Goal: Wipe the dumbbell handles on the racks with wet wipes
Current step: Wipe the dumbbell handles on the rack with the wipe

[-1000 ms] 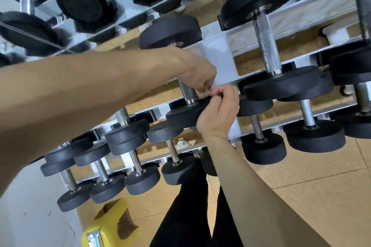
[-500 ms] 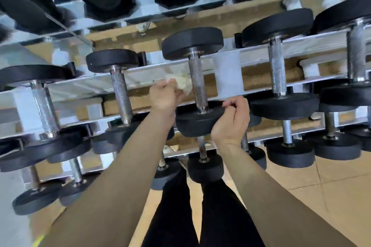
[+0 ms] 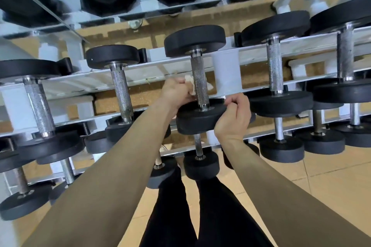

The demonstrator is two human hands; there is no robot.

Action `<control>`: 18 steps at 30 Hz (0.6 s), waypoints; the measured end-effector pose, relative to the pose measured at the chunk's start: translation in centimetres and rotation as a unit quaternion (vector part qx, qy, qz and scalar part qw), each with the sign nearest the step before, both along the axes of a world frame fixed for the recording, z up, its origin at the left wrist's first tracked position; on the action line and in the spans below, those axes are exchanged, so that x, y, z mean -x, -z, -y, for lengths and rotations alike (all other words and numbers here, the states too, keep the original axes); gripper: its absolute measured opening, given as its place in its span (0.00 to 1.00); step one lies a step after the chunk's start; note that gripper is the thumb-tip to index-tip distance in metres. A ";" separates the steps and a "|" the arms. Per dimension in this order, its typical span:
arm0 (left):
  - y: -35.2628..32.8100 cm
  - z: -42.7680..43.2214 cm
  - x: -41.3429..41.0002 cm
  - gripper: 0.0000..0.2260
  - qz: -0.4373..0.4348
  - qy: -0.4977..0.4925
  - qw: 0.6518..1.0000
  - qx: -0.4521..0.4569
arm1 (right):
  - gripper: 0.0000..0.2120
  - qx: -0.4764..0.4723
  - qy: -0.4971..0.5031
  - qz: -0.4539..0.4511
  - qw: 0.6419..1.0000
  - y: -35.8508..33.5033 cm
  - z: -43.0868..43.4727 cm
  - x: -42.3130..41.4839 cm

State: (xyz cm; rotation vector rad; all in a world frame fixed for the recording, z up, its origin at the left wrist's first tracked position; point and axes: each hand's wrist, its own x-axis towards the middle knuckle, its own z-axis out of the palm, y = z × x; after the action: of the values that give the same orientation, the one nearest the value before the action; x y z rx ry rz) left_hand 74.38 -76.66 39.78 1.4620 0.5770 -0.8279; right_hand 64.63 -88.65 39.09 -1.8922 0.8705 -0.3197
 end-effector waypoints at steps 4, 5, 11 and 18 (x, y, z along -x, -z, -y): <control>0.4 2.1 -2.4 0.05 0.002 -0.161 0.987 0.007 | 0.10 -0.001 -0.007 -0.006 1.000 0.0 0.2 0.0; -0.1 2.1 -2.0 0.07 0.008 -0.137 0.991 -0.010 | 0.10 -0.004 -0.009 -0.008 1.000 -0.1 0.2 0.0; -1.2 0.3 1.5 0.08 0.025 0.075 0.988 -0.131 | 0.10 0.006 -0.027 -0.003 1.000 -0.4 0.3 0.1; -1.3 3.7 -0.4 0.04 0.080 -0.152 0.963 -0.209 | 0.10 0.021 -0.029 0.000 0.999 0.5 0.5 0.2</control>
State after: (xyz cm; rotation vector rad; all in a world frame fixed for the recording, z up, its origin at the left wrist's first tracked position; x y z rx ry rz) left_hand 74.80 -80.32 41.06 1.7466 0.8644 -0.3515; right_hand 64.45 -89.13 38.57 -1.9528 0.8132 -0.3065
